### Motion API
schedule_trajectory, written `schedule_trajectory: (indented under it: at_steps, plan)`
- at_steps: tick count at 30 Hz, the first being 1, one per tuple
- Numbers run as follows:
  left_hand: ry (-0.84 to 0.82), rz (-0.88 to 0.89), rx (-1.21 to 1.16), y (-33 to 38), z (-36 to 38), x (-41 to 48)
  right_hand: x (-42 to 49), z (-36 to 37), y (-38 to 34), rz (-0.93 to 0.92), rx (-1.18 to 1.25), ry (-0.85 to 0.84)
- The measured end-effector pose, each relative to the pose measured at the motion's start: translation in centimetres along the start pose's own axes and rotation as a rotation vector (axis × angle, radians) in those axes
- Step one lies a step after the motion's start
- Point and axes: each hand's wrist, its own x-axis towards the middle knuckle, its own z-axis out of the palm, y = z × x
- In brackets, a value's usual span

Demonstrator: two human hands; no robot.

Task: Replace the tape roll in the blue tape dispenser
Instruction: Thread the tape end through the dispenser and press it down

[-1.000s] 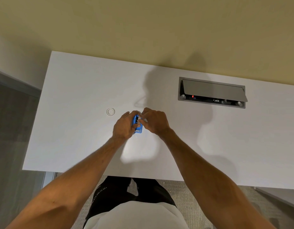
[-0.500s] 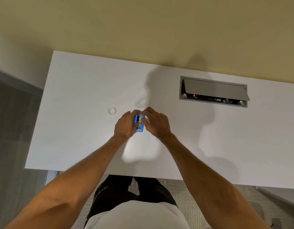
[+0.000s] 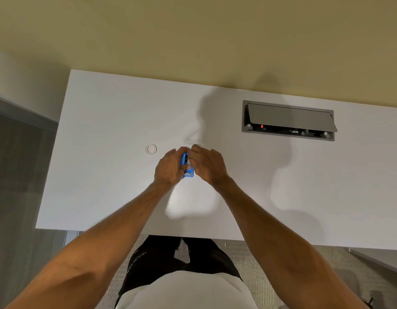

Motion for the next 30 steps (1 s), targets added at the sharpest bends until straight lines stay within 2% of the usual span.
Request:
schedule_trajectory:
  at_steps: [6,13,18,21,23,25,30]
  plan:
    - [-0.016,-0.007,0.024,0.1,-0.1,0.1,0.4,0.1,0.0,-0.035,-0.056,0.020]
    - [-0.030,0.031,0.064,0.3,-1.0,0.2,0.6,0.9,0.1,0.019,-0.142,-0.008]
    - [-0.041,0.052,0.056,0.4,-1.2,-0.2,0.3,0.9,0.2,0.116,-0.033,-0.123]
    - [-0.046,0.060,0.041,0.2,-1.3,-0.3,-0.3,1.0,0.2,0.179,0.043,-0.080]
    - [-0.068,0.063,0.009,0.1,-1.4,-0.5,-0.8,1.1,0.1,0.270,0.125,-0.004]
    - [-0.091,0.071,-0.023,0.0,-1.6,-0.8,-1.3,1.2,-0.4,0.450,0.248,0.031]
    - [-0.103,0.090,-0.073,-0.1,-2.2,-1.9,-1.5,1.6,-2.1,0.892,0.770,-0.016]
